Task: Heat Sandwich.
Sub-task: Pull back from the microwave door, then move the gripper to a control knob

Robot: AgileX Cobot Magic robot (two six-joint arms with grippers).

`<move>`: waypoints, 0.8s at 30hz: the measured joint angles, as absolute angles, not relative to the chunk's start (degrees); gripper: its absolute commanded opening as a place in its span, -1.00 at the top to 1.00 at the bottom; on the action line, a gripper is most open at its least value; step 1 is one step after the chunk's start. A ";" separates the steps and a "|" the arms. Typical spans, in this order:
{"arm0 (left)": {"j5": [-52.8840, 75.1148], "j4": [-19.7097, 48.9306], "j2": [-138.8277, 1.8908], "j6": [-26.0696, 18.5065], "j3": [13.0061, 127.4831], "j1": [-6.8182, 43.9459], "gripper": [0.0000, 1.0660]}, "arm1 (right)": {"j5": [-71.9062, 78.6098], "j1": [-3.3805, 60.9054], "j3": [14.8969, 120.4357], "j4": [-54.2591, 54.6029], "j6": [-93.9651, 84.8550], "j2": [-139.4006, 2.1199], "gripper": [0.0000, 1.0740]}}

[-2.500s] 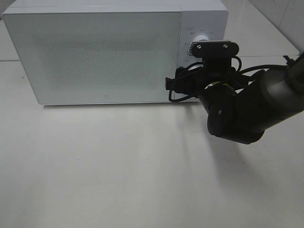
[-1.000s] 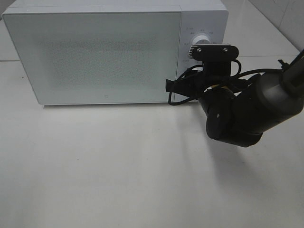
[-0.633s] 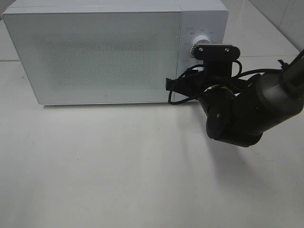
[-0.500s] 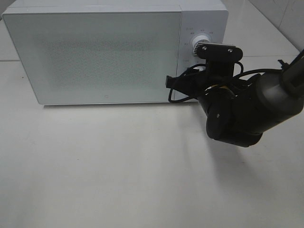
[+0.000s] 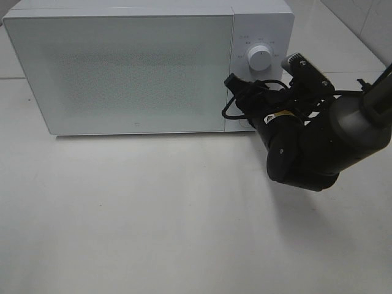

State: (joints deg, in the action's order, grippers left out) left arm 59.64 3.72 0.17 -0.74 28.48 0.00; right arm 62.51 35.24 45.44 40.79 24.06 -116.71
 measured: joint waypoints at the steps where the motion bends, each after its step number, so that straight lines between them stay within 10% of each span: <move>1: 59.64 3.72 0.17 -0.74 28.48 0.00 -0.82 | 62.62 35.24 45.44 40.79 26.59 -116.77 0.81; 24: 59.64 3.72 0.17 -0.74 28.48 0.00 -0.82 | 63.66 35.07 44.92 40.28 66.86 -116.94 0.80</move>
